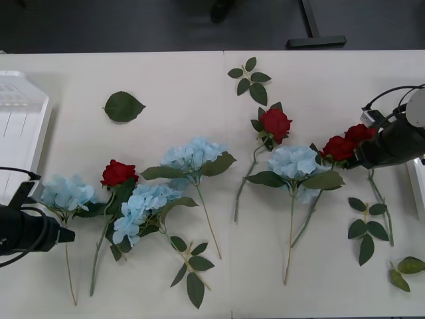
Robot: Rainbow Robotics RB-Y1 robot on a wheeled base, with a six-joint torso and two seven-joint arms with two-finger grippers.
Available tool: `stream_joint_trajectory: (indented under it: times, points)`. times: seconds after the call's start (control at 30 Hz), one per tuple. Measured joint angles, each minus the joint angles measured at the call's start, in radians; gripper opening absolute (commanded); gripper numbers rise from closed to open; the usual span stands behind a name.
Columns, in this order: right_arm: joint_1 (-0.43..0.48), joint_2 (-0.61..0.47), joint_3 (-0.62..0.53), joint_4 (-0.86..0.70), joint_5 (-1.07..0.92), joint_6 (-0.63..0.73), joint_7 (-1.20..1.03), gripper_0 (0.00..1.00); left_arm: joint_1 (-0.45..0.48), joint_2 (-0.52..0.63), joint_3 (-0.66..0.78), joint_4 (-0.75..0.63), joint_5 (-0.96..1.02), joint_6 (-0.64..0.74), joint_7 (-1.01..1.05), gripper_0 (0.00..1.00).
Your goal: Place the red flowers into the right box and the blue flowers into the left box. If a person shows an open palm, hand one flower to the person first, then continue sorting.
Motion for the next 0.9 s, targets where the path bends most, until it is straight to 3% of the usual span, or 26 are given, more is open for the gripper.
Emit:
stream_joint_trajectory:
  times: [0.37,0.4,0.43,0.5,0.57,0.67,0.7,0.9]
  points:
    - [-0.02,0.034,0.0,0.087,0.02,-0.047,0.0,0.97,-0.065,-0.007,-0.087,0.07,-0.043,-0.034,-0.009,1.0]
    - [-0.024,0.037,0.0,0.097,0.021,-0.053,0.0,0.88,-0.074,-0.007,-0.096,0.081,-0.046,-0.037,-0.009,1.0]
    - [-0.027,0.041,0.0,0.106,0.021,-0.058,0.0,0.6,-0.083,-0.007,-0.107,0.093,-0.049,-0.043,-0.009,1.0]
    - [-0.033,0.044,0.0,0.115,0.026,-0.063,0.0,0.17,-0.099,-0.007,-0.131,0.114,-0.054,-0.061,-0.009,1.0]
    - [-0.035,0.045,0.0,0.116,0.026,-0.063,0.0,0.0,-0.108,-0.007,-0.148,0.127,-0.058,-0.073,-0.009,1.0]
    - [-0.036,0.046,0.0,0.116,0.026,-0.064,0.0,0.0,-0.11,-0.007,-0.159,0.135,-0.062,-0.078,-0.009,1.0]
    - [-0.036,0.046,0.0,0.116,0.026,-0.064,0.0,0.0,-0.11,-0.007,-0.162,0.136,-0.065,-0.078,-0.009,0.95]
    - [-0.036,0.046,0.0,0.116,0.026,-0.067,-0.001,0.0,-0.114,-0.009,-0.18,0.143,-0.078,-0.079,-0.009,0.21]
